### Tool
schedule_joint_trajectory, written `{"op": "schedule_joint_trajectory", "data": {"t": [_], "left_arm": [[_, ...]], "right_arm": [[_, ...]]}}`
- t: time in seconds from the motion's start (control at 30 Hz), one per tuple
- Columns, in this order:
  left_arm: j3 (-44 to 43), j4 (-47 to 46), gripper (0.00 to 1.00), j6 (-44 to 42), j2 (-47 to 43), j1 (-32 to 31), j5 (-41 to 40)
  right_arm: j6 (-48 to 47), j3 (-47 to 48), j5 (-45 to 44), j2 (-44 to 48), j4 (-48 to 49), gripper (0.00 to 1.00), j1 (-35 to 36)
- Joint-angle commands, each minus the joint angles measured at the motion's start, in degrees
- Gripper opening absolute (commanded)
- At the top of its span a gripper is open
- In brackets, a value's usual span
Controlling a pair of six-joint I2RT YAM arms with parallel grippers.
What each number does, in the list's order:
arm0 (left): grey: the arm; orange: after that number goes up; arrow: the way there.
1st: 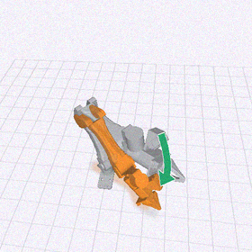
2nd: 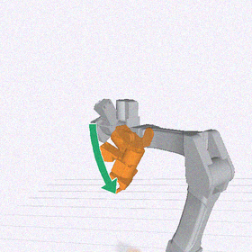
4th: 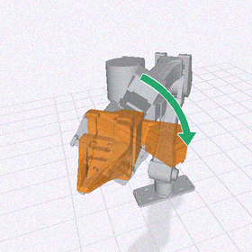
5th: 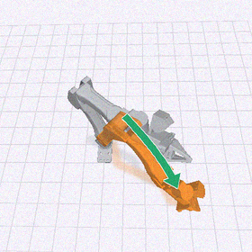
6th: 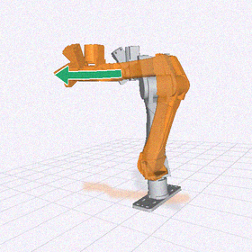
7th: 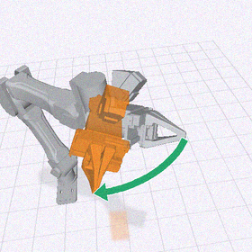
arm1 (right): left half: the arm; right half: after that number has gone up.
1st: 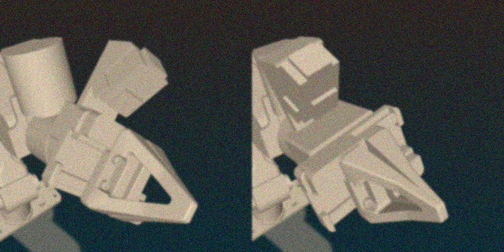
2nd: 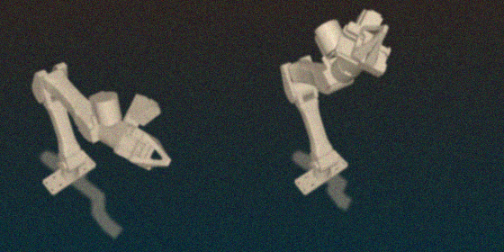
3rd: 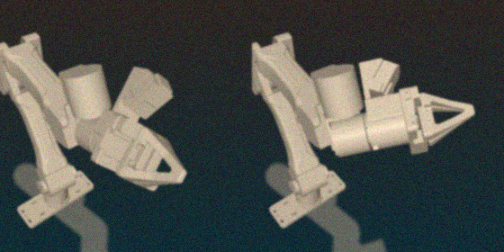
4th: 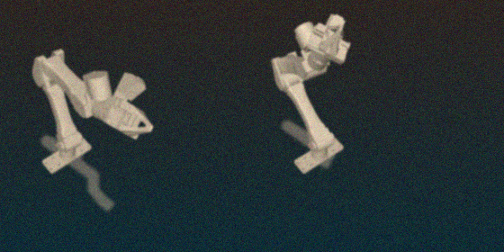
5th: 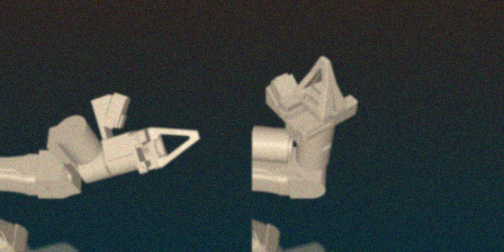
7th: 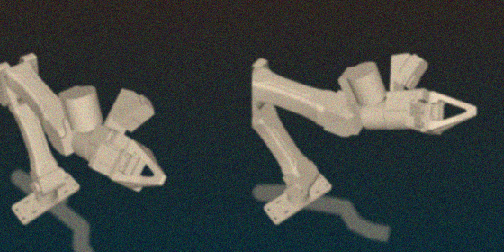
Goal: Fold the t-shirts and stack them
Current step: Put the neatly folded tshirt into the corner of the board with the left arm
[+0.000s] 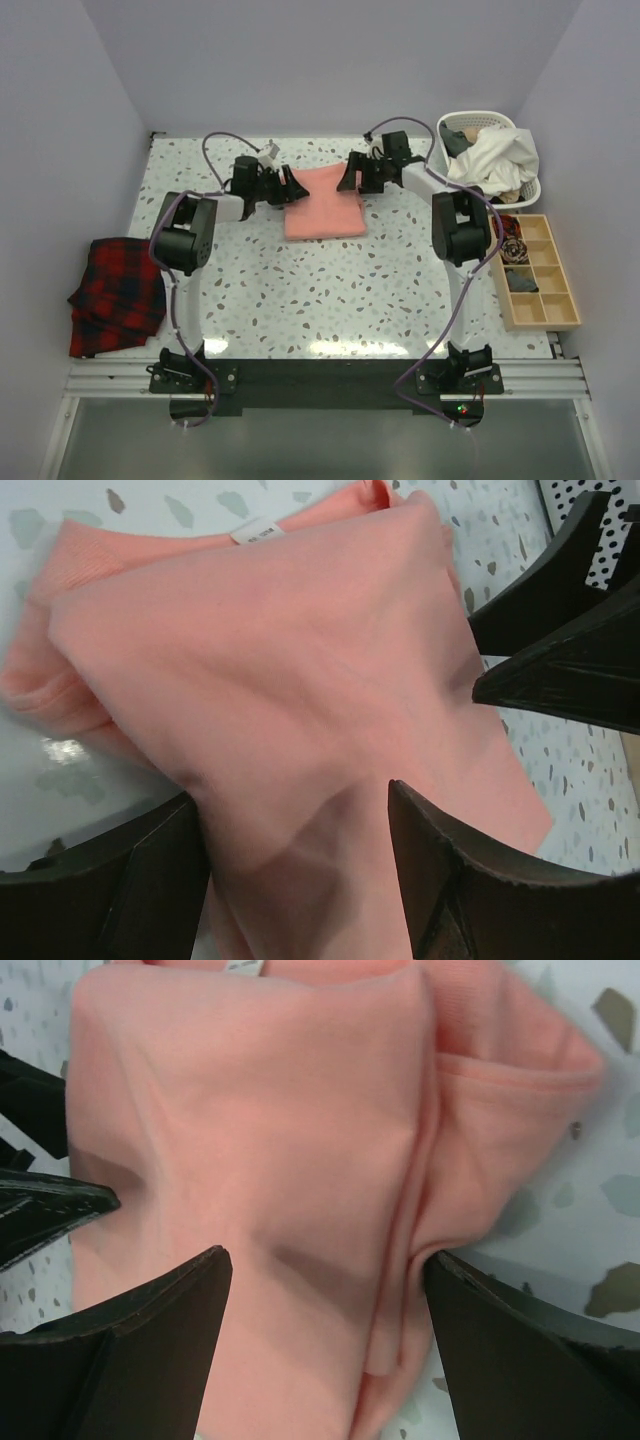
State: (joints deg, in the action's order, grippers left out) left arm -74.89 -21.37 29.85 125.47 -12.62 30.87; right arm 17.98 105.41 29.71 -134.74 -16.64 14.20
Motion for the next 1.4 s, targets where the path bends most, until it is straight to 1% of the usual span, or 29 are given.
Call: {"op": "schedule_joint_trajectory", "data": {"t": [0.0, 0.03, 0.1, 0.13, 0.17, 0.3, 0.4, 0.47, 0.63, 0.7, 0.8, 0.9, 0.93, 1.0, 1.03, 1.1, 1.13, 1.27, 1.33, 1.37], "left_arm": [[-0.34, -1.84, 0.70, 2.67, 1.27, -1.44, 4.28], [0.01, -1.75, 0.70, 2.50, 0.49, -1.44, 4.28], [1.41, -0.79, 0.70, 1.02, -0.66, -1.44, 3.23], [1.94, -0.09, 0.70, 0.39, -1.97, -1.35, 2.53], [3.07, 0.88, 0.71, -0.22, -2.68, -1.27, 1.31], [4.93, 4.57, 0.73, -3.38, -5.06, -0.91, -0.72], [6.42, 6.16, 0.76, -3.83, -5.76, -0.82, -1.08], [7.91, 6.77, 0.79, -4.00, -6.55, -0.91, -1.25], [10.47, 8.44, 0.79, -4.88, -7.43, -1.00, -1.87], [11.08, 7.75, 0.79, -4.62, -7.17, -1.44, -1.61], [10.39, 5.20, 0.77, -2.96, -4.37, -2.58, 0.23], [6.79, 3.97, 0.68, -1.64, -0.51, -4.59, 2.26], [4.86, 3.27, 0.58, -1.02, 0.47, -5.13, 2.87], [2.66, 1.94, 0.44, 0.64, 3.53, -6.35, 4.89], [0.56, 1.68, 0.30, 1.17, 4.42, -6.71, 5.59], [-0.95, -0.60, 0.17, 3.71, 6.70, -7.15, 7.79], [-2.09, -1.74, 0.01, 4.77, 7.33, -7.15, 8.41], [-5.96, -1.49, 0.00, 5.84, 8.56, -6.45, 9.03], [-9.37, 2.35, 0.00, 4.26, 8.13, -4.61, 8.77], [-11.22, 4.99, 0.00, 1.73, 7.86, -3.65, 8.24]], "right_arm": [[0.92, -2.92, 6.31, 0.08, 1.87, 0.80, 1.45], [0.92, -3.71, 6.76, 1.39, 2.23, 0.79, 1.45], [0.83, -7.13, 4.40, 3.68, 3.10, 0.79, 1.54], [0.66, -8.45, 2.47, 6.56, 3.80, 0.80, 1.36], [-0.30, -10.72, -1.55, 8.33, 3.90, 0.81, 1.27], [-2.85, -14.34, -9.39, 15.90, 3.46, 0.85, 1.10], [-4.70, -15.75, -14.31, 20.56, 1.62, 0.86, 1.01], [-5.49, -16.89, -15.99, 23.36, 0.74, 0.86, 0.83], [-6.11, -18.31, -17.67, 26.72, -0.66, 0.87, 0.66], [-6.20, -18.48, -17.59, 27.42, -1.02, 0.87, 0.48], [-6.20, -18.92, -17.32, 27.51, -1.20, 0.87, 0.57], [-6.03, -19.62, -17.32, 27.51, -1.37, 0.87, 0.57], [-6.02, -19.97, -17.32, 27.68, -1.46, 0.87, 0.48], [-6.20, -20.76, -17.58, 28.04, -1.55, 0.87, 0.48], [-6.37, -20.94, -17.76, 28.30, -1.81, 0.87, 0.48], [-6.73, -21.38, -18.03, 28.65, -2.25, 0.87, 0.57], [-6.90, -21.47, -18.29, 28.74, -2.60, 0.87, 0.57], [-7.25, -21.56, -18.82, 29.09, -3.13, 0.87, 0.57], [-7.25, -21.47, -18.99, 29.00, -3.48, 0.87, 0.48], [-7.34, -21.47, -18.90, 29.00, -3.57, 0.86, 0.57]]}}
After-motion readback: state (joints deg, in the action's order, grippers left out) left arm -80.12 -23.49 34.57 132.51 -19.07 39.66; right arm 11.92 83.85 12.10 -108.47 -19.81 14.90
